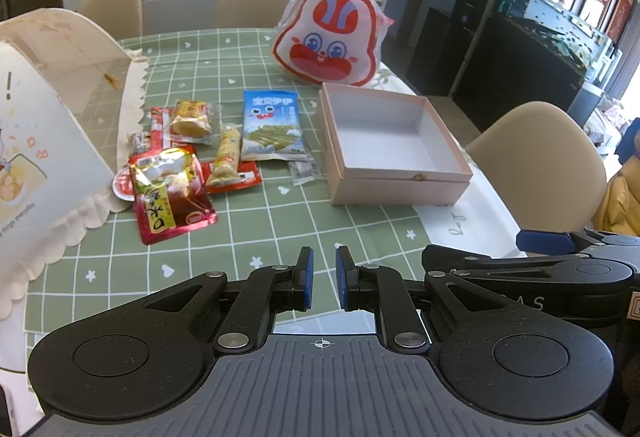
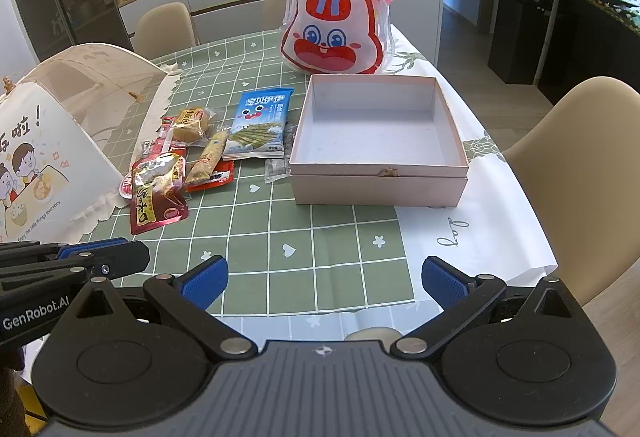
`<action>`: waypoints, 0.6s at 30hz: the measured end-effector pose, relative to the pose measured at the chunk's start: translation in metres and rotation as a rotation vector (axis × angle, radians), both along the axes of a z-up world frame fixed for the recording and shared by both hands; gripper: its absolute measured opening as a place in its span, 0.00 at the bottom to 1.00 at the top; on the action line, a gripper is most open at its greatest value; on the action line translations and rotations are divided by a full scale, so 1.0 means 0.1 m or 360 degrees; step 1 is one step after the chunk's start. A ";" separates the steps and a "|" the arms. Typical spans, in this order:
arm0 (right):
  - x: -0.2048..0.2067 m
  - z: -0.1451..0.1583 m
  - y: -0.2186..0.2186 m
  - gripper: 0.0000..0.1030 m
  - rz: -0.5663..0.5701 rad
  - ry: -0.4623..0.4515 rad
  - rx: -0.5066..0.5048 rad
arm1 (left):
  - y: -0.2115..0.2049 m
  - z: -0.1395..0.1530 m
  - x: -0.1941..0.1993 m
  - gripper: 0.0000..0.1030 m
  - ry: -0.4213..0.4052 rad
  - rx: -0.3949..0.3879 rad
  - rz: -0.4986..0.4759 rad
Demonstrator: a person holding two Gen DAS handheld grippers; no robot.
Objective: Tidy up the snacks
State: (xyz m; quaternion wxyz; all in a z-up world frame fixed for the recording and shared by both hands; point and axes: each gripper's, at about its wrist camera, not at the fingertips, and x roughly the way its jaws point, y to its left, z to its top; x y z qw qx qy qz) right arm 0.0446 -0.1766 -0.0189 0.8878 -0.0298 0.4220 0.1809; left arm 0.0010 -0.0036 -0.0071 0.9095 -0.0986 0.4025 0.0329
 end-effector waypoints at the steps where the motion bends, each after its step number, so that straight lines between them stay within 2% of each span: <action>1: 0.00 0.00 0.00 1.00 0.0000 -0.0002 0.0000 | 0.00 0.00 0.00 0.15 0.0002 -0.0001 -0.0001; 18: 0.01 0.01 -0.01 1.00 -0.0009 -0.0005 -0.0003 | 0.01 -0.01 0.01 0.15 0.0015 -0.0015 -0.0009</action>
